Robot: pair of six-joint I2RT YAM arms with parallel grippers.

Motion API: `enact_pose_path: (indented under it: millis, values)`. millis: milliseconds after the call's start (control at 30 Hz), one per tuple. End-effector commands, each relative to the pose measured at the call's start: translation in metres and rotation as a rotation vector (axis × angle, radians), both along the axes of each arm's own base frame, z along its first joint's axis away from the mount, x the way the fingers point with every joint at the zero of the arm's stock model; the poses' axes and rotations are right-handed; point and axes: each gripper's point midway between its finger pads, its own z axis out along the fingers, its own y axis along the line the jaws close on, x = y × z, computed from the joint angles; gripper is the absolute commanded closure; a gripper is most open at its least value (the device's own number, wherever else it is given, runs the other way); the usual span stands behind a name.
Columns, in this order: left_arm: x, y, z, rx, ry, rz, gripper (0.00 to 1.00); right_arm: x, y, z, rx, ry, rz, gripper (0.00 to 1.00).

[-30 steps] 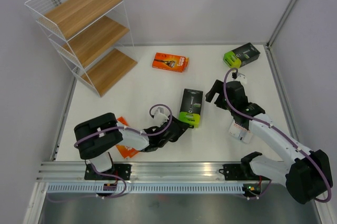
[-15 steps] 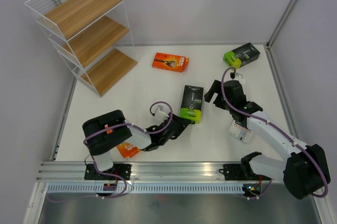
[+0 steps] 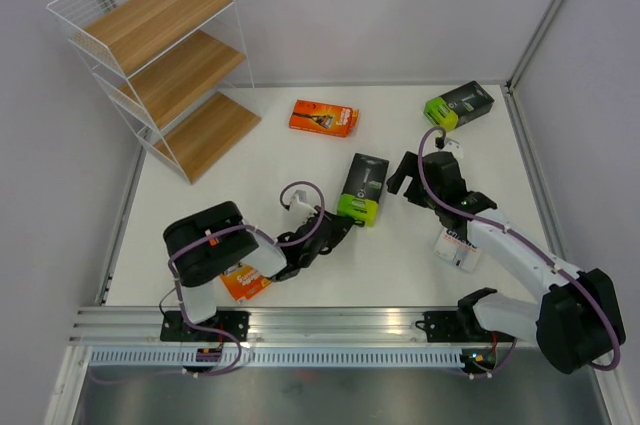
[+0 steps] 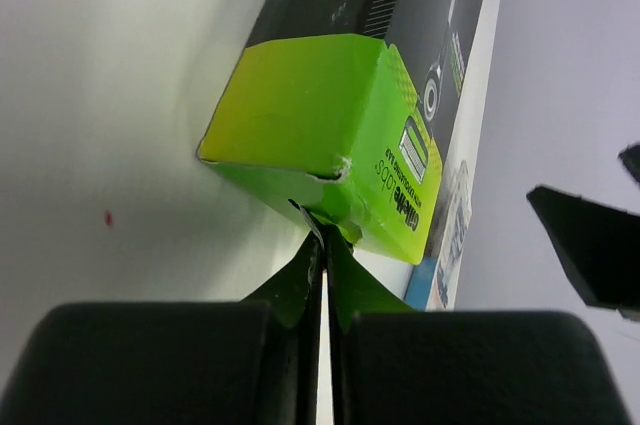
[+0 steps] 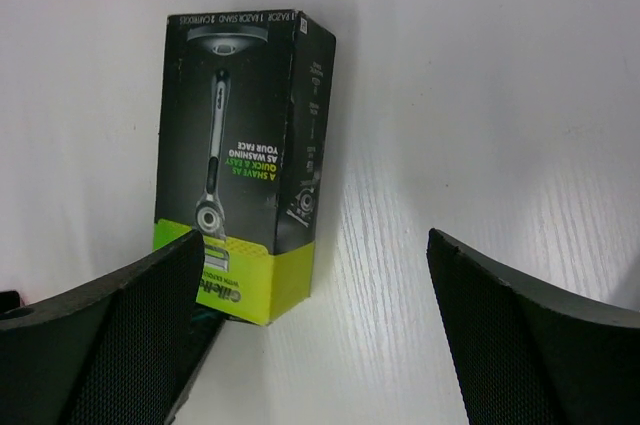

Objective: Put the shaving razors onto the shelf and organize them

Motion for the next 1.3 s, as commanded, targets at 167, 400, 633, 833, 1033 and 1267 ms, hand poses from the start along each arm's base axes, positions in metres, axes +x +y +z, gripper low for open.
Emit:
enact_pose_path:
  millis: [167,400,633,833,1033,1267]
  values:
    - [0.026,0.028,0.063,0.05,-0.214,-0.016,0.98,0.009,0.001,0.014,-0.022,-0.035,0.029,0.02]
    - [0.027,0.059,0.148,0.27,-0.363,-0.069,0.98,0.021,0.014,0.034,-0.01,-0.061,0.09,0.02]
    - [0.03,0.094,0.199,0.553,-0.359,-0.22,0.98,0.041,0.025,0.071,-0.026,-0.145,0.151,0.02]
    - [0.018,0.107,0.224,0.715,-0.35,-0.337,0.98,0.036,0.065,0.082,0.013,-0.25,0.441,0.02]
    - [0.008,0.119,0.22,0.752,-0.332,-0.358,0.98,0.024,0.079,0.093,0.066,-0.344,0.542,0.02]
    - [0.0,0.108,0.207,0.739,-0.299,-0.445,0.98,0.013,0.067,0.081,0.006,-0.311,0.543,0.02]
